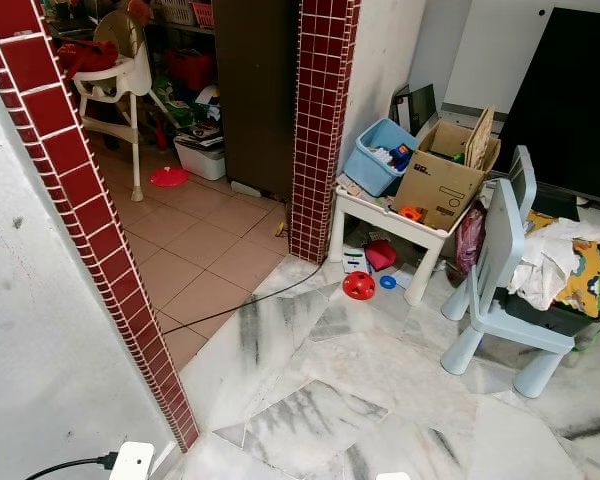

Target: Hang keys on a hook

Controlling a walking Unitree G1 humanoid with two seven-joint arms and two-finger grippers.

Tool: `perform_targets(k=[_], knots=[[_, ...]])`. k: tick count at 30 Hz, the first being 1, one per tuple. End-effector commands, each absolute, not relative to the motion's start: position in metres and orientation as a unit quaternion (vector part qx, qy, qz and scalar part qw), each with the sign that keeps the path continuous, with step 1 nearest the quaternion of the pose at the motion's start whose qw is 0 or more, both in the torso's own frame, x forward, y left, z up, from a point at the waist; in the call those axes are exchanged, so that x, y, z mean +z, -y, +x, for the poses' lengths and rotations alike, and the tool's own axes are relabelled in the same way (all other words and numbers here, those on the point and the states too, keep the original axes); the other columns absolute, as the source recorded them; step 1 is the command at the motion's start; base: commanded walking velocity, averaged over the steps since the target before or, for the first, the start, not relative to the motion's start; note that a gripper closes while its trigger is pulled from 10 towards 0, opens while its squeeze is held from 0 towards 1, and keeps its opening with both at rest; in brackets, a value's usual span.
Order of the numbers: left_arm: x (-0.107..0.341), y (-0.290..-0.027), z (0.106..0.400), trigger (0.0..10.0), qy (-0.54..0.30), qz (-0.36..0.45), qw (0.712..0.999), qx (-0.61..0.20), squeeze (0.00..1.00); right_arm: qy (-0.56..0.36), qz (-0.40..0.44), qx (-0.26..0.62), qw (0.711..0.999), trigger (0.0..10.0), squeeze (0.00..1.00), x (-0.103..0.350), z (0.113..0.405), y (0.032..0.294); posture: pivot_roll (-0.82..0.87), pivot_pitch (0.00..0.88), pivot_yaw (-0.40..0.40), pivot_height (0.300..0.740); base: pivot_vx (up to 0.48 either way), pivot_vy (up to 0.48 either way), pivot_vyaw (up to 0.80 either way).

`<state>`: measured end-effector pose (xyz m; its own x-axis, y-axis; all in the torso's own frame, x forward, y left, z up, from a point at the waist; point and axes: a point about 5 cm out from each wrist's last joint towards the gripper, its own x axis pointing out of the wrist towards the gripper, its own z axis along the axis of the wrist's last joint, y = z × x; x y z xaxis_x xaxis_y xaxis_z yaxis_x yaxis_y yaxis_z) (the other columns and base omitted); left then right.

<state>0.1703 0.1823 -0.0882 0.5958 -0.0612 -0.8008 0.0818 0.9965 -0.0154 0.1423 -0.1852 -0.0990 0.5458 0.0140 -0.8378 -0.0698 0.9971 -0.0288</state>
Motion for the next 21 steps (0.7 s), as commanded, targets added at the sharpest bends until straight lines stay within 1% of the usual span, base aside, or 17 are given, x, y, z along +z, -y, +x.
perform_targets(k=[1, 21], knots=[[-0.0864, -0.1807, 0.1738, 10.0, -0.441, 0.011, 0.896, -0.049, 0.0, -0.47, -0.019, 0.012, 0.883, 10.0, 0.0, -0.0987, 0.1426, 0.1842, 0.0, 0.0, -0.013, 0.74, 0.0, 0.0, 0.0], [-0.0861, -0.1814, 0.1746, 10.0, -0.441, 0.012, 0.896, -0.047, 0.0, -0.47, -0.02, 0.014, 0.882, 10.0, 0.0, -0.0983, 0.1447, 0.1828, 0.0, 0.0, -0.011, 0.74, 0.0, 0.0, 0.0]])
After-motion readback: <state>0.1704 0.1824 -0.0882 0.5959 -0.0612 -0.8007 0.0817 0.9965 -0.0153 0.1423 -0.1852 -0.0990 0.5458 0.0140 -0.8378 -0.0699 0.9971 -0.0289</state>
